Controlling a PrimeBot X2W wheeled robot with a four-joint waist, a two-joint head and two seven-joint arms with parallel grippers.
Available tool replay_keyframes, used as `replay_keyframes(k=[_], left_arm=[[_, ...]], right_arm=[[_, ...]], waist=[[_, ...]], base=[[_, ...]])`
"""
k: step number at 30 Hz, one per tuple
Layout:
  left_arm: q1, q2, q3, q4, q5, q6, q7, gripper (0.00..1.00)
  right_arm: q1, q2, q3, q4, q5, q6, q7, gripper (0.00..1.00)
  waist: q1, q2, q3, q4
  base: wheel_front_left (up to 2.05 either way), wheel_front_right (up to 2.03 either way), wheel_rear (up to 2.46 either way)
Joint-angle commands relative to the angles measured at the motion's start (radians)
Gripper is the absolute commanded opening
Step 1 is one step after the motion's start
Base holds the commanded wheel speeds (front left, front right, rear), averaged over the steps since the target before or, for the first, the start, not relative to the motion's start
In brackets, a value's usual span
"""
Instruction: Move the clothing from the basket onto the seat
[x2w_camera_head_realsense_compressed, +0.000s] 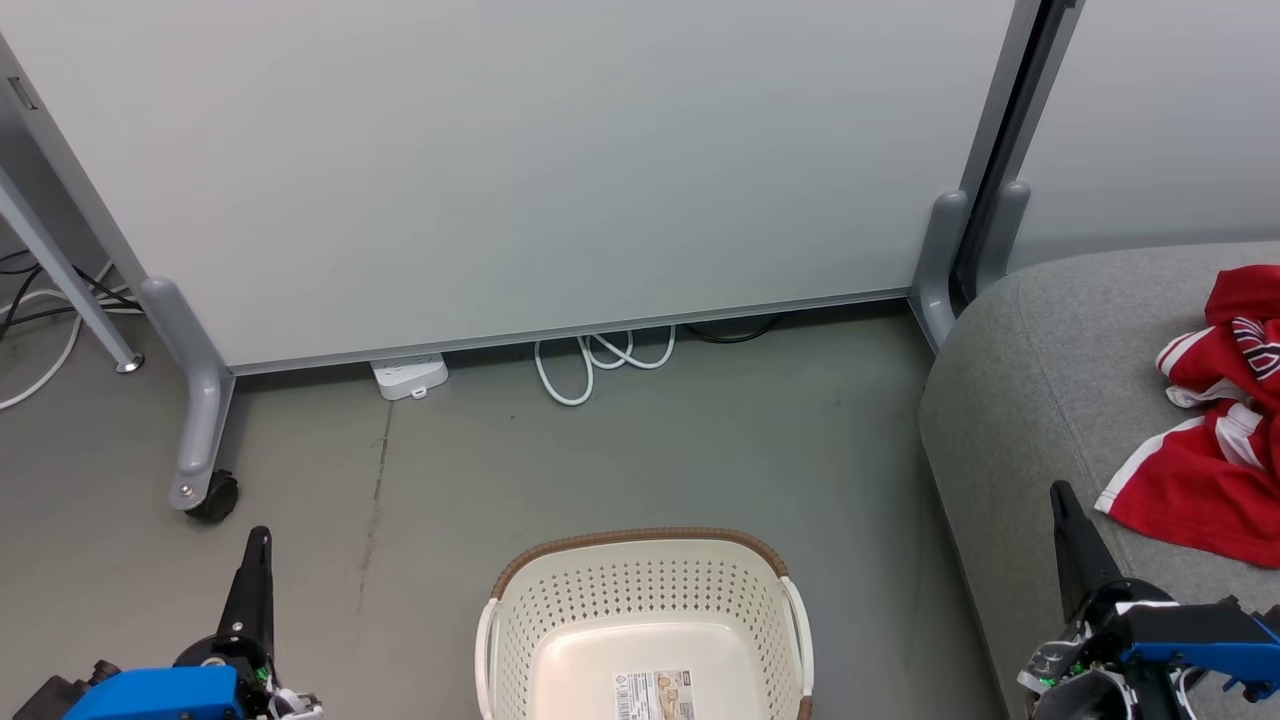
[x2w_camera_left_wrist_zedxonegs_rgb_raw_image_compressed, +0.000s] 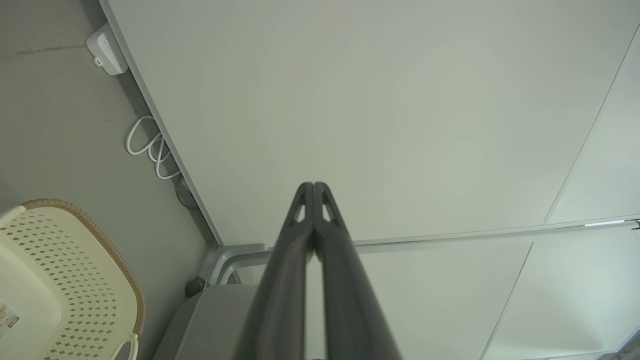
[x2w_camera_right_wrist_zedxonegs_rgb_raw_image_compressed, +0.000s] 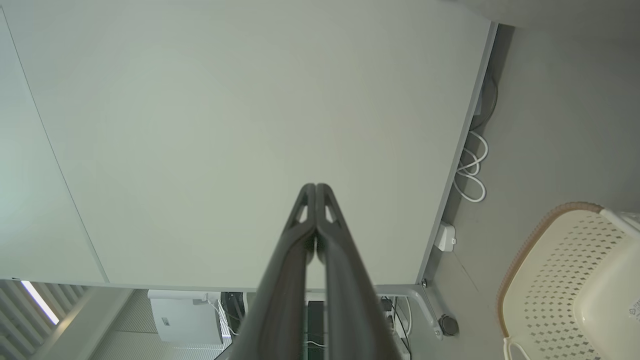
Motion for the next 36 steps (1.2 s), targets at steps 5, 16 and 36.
replay_keyframes(k=[5,16,36], left_arm=[[-0.018,0.006,0.012,-0.011,-0.045,-0.006,0.013,0.00],[-0.022,0.006,0.017,-0.014,-0.089,-0.007,0.027,0.00],[-0.021,0.006,0.016,-0.014,-0.089,-0.007,0.027,0.00]], right_arm=[[-0.023,0.003,-0.002,0.005,0.055,0.000,0.008,0.00],[-0.029,0.003,-0.002,0.012,0.105,0.000,0.010,0.00],[-0.029,0.003,-0.001,0.012,0.105,0.000,0.010,0.00]], waist=[[0.0000,0.0000,0.002,-0.002],[0.0000,0.0000,0.005,-0.005],[0.0000,0.0000,0.005,-0.005]], base=[[0.00,0.00,0.00],[0.00,0.00,0.00],[0.00,0.00,0.00]])
